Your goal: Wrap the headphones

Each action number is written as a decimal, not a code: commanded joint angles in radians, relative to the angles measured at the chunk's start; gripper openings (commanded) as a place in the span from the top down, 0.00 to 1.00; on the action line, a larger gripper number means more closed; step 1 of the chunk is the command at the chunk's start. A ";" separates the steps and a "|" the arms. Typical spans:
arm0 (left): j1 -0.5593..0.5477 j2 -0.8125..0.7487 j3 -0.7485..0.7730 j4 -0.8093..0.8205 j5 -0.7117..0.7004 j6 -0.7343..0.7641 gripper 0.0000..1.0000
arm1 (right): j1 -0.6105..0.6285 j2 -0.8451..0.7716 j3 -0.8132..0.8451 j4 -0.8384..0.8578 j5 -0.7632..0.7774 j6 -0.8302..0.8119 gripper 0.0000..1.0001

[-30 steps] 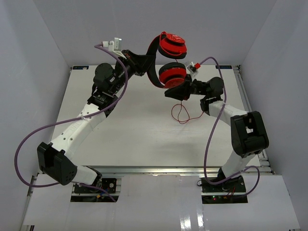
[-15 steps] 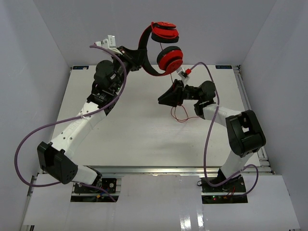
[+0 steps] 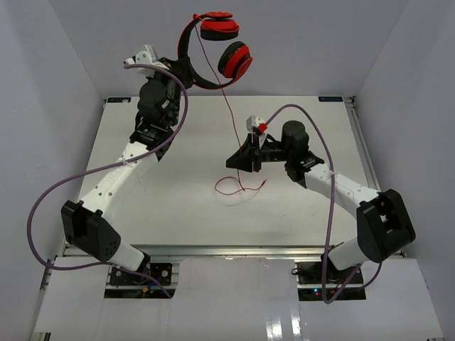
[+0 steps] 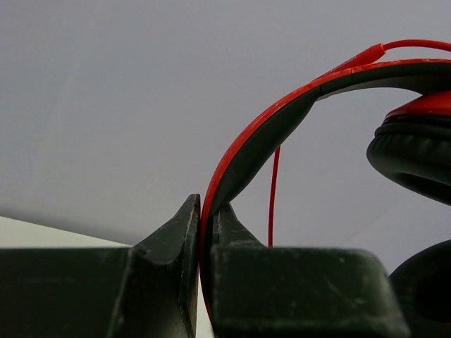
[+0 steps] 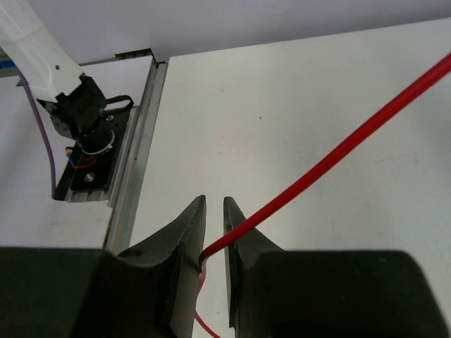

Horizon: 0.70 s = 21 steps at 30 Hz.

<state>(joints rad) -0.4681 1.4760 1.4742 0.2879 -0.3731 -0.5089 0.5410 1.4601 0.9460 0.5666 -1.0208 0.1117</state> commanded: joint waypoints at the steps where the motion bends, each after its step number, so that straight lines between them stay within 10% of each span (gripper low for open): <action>1: 0.007 -0.003 0.030 0.166 -0.128 0.150 1.00 | 0.076 -0.020 0.107 -0.388 0.178 -0.333 0.80; 8: 0.008 0.037 -0.050 0.315 -0.188 0.348 1.00 | 0.223 -0.028 0.399 -0.876 0.790 -0.729 0.90; 13: 0.008 0.046 -0.161 0.393 -0.178 0.378 1.00 | 0.302 -0.071 0.447 -0.885 1.193 -0.954 0.90; 21: 0.008 0.091 -0.218 0.467 -0.161 0.228 1.00 | 0.423 -0.053 0.453 -0.872 1.420 -1.172 0.90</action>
<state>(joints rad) -0.4648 1.5735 1.2390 0.6144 -0.5400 -0.1783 0.9092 1.4072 1.3785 -0.2860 0.1984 -0.8833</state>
